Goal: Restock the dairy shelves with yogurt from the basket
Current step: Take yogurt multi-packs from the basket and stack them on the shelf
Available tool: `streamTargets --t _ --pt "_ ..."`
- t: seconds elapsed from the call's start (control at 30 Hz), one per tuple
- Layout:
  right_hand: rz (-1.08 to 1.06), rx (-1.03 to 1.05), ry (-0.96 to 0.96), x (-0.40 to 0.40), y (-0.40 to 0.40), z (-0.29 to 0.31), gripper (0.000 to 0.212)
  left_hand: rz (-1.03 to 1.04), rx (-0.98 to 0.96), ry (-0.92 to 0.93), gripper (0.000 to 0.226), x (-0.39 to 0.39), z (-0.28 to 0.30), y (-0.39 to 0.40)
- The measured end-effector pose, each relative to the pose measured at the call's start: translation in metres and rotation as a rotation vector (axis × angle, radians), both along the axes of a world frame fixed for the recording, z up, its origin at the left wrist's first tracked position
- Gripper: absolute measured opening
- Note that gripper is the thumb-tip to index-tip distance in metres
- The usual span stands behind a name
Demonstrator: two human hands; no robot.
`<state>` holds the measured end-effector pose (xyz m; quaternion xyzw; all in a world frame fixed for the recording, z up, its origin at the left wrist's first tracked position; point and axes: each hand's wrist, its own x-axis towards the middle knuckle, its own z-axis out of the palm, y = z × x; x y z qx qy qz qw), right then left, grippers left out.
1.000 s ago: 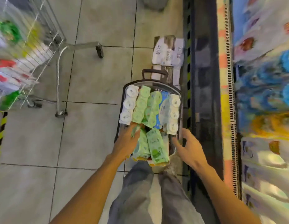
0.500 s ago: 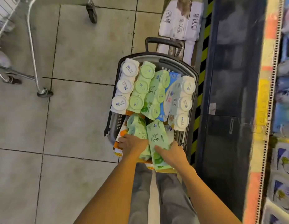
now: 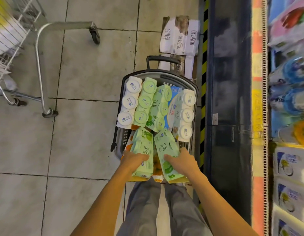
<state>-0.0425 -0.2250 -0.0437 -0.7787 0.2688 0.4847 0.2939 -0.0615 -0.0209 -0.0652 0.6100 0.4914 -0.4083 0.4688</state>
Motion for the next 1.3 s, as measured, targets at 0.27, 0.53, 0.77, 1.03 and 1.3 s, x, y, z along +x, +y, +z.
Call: streamTargets --t 0.27,0.53,0.77,1.03,1.3 --pt "-0.092 0.050 -0.234 0.012 -0.015 0.118 0.062 -0.101 0.009 -0.228 0.092 0.024 0.112 0.021" --pt "-0.206 -0.014 -0.645 0.038 -0.068 0.306 0.064 -0.359 -0.008 -0.681 0.070 0.125 0.310 -0.032" --pt "-0.445 -0.161 -0.981 0.029 -0.144 0.477 0.061 -0.568 -0.191 -1.101 0.061 0.185 0.481 -0.137" --pt "-0.563 -0.523 -1.238 -0.067 -0.233 0.612 0.064 -0.854 -0.452 -1.291 0.094 0.176 0.626 -0.257" --pt "-0.654 -0.844 -1.306 -0.222 -0.302 0.696 0.067 -1.078 -0.675 -1.483 0.113 0.094 0.718 -0.383"
